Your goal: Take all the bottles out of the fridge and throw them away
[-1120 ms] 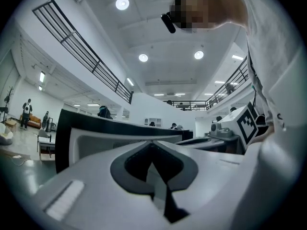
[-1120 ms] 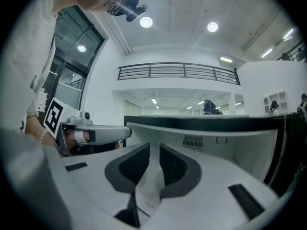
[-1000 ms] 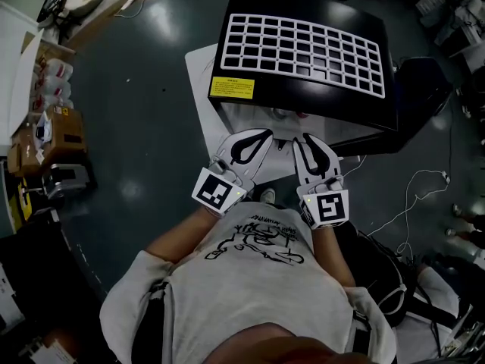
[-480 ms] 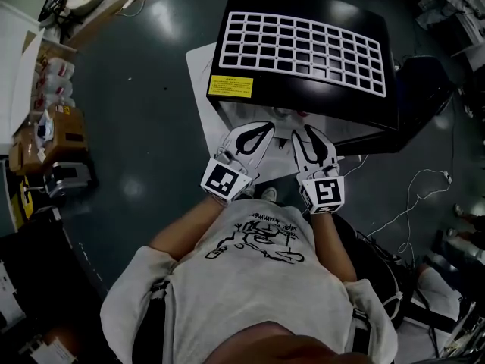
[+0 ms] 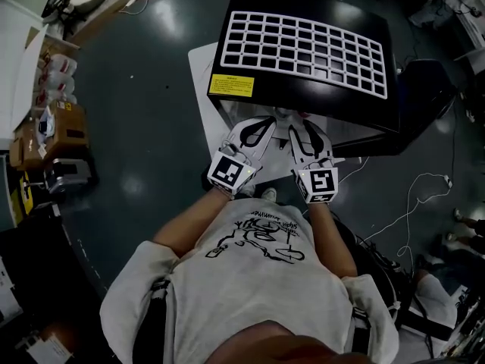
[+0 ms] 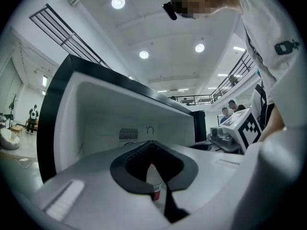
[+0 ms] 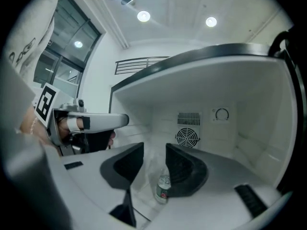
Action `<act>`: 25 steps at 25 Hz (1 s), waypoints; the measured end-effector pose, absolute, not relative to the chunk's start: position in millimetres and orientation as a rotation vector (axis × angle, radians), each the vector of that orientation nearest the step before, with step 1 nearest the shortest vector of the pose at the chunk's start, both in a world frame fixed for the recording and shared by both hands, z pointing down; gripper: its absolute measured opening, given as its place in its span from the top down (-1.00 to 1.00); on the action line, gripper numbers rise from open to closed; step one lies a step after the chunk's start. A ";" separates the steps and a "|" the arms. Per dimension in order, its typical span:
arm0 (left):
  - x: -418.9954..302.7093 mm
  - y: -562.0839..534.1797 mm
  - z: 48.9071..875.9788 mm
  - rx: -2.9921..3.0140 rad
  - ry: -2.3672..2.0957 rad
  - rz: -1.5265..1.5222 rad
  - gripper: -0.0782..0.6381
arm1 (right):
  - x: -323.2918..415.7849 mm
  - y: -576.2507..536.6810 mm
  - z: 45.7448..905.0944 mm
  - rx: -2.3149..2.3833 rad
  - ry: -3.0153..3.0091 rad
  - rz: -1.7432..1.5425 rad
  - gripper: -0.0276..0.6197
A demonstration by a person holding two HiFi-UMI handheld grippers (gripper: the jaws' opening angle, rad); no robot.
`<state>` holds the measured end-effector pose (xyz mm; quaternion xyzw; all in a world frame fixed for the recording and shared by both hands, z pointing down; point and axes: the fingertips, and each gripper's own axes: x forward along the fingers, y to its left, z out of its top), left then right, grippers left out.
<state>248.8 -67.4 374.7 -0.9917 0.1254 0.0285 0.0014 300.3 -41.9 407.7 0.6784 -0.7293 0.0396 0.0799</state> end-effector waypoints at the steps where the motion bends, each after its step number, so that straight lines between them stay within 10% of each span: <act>1: 249.6 -68.8 376.4 -3.118 0.399 0.088 0.76 | 300.7 -43.9 410.4 2.025 -2.177 0.111 0.56; 25: 264.6 -98.0 420.5 -3.098 0.438 -0.006 0.76 | 320.8 -82.5 454.1 2.040 -2.127 0.198 0.42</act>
